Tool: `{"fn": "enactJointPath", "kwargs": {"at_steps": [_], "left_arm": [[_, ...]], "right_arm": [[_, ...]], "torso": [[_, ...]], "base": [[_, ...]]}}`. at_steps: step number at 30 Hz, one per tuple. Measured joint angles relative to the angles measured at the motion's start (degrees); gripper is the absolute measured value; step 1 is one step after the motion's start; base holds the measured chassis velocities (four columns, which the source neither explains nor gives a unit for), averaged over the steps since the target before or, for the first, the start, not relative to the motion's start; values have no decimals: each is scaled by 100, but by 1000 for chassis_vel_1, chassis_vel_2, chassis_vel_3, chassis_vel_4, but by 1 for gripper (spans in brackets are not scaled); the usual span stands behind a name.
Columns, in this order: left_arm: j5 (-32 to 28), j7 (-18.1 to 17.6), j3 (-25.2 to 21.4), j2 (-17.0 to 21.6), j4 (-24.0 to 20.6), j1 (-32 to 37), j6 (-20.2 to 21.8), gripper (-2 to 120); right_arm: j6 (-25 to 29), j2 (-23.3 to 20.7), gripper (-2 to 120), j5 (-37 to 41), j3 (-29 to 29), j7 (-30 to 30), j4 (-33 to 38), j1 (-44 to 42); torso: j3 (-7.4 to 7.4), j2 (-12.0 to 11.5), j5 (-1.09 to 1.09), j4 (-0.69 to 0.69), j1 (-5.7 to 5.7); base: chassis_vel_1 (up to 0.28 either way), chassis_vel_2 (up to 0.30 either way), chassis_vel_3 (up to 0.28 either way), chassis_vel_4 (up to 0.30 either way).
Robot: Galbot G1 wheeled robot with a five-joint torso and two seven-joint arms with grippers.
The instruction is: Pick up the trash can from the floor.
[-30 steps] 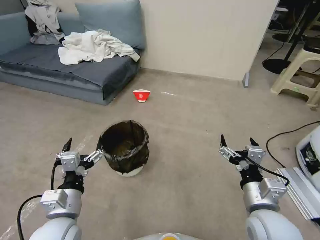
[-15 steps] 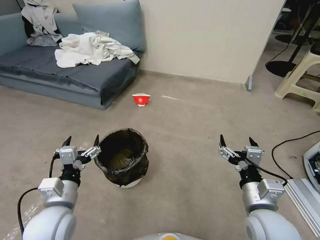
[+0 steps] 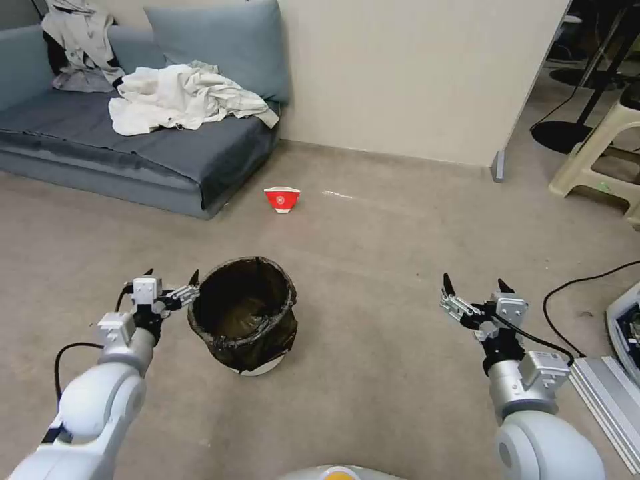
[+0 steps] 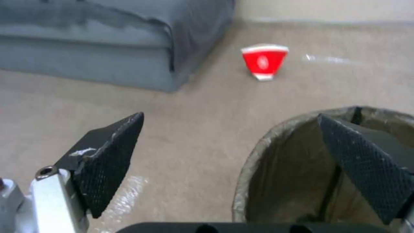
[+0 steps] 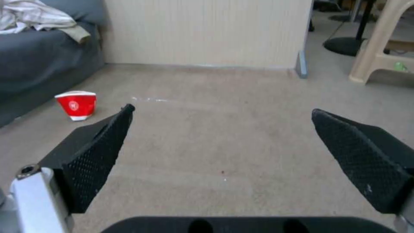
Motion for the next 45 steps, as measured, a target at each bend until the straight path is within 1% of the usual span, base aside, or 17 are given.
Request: {"fn": "enactJointPath", "kwargs": {"at_steps": [1, 2, 6, 7, 10, 12, 14, 21, 26, 33, 36, 39, 40, 41, 43, 44, 45], "left_arm": [[-95, 47, 51, 68, 68, -142, 233, 100], [-95, 47, 51, 68, 68, -142, 233, 100], [-544, 68, 237, 260, 308, -552, 1074, 100], [-544, 68, 237, 260, 308, -552, 1074, 100], [-630, -11, 462, 276, 606, -818, 1428, 100], [-637, -22, 517, 270, 666, -871, 1498, 100], [-655, -104, 683, 229, 832, -1014, 1748, 100], [-626, -485, 1030, 41, 1100, -1220, 1986, 100], [-611, -776, 1178, -59, 1179, -1321, 2040, 100], [-594, -917, 1238, -120, 1242, -1407, 2111, 100], [-596, -940, 1257, -125, 1243, -1418, 2108, 95], [-611, -960, 1263, -109, 1228, -1409, 2092, 82], [-611, -960, 1263, -109, 1228, -1409, 2092, 82], [-640, -961, 1262, -97, 1218, -1402, 2085, 75], [-704, -975, 1255, -88, 1200, -1393, 2080, 67], [-704, -975, 1255, -88, 1200, -1393, 2080, 67], [-734, -986, 1253, -87, 1194, -1390, 2078, 62]], "right_arm": [[0, 11, 100, 0, -14, 1, -58, 39], [0, 11, 100, 0, -14, 1, -58, 39], [25, 54, 100, -14, -26, 2, -212, 123], [25, 54, 100, -14, -26, 2, -212, 123], [59, 77, 100, -23, -19, 6, -283, 142], [62, 78, 100, -24, -15, 6, -297, 144], [68, 61, 100, -26, -10, 14, -337, 154], [80, -4, 100, -29, 0, 27, -378, 166], [86, -7, 100, -30, 11, 32, -357, 103], [94, -8, 100, -33, 15, 35, -309, 43], [96, -16, 100, -35, 16, 35, -303, 45], [96, -6, 100, -42, -3, 35, -310, 58], [96, -6, 100, -42, -3, 35, -310, 58], [97, 6, 100, -49, -15, 35, -317, 67], [97, 23, 100, -58, -27, 35, -317, 76], [97, 23, 100, -58, -27, 35, -317, 76], [97, 28, 100, -64, -31, 34, -317, 76]], "torso": [[0, 0, 1, 0, 0], [0, 0, 1, 0, 0], [0, 0, 1, 0, 0], [0, 0, 1, 0, 0], [0, 0, 0, 0, 0], [0, 0, 0, 0, 0], [0, 0, 1, 0, 0], [0, 0, 1, 0, 0], [-1, 0, 3, 0, -1], [-1, 0, 4, 1, 0], [-1, 0, 2, 1, 0], [-1, 0, 2, 1, 0], [-1, 0, 2, 1, 0], [-1, 0, 1, 1, 0], [-1, 0, 1, 1, 0], [-1, 0, 1, 1, 0], [-1, 0, 1, 1, 0]], "base": [[0, 0, 0, 0], [0, 0, 0, 0], [0, 0, 0, 0], [0, 0, 0, 0], [0, 0, 0, 0], [0, 0, 0, 0], [0, 0, 0, 0], [0, 0, 0, 0], [0, 0, 0, 0], [0, 0, 0, 0], [0, 0, 0, 0], [0, 0, 0, 0], [0, 0, 0, 0], [0, 0, 0, 0], [0, 0, 0, 0], [0, 0, 0, 0], [0, 0, 0, 0]]}}
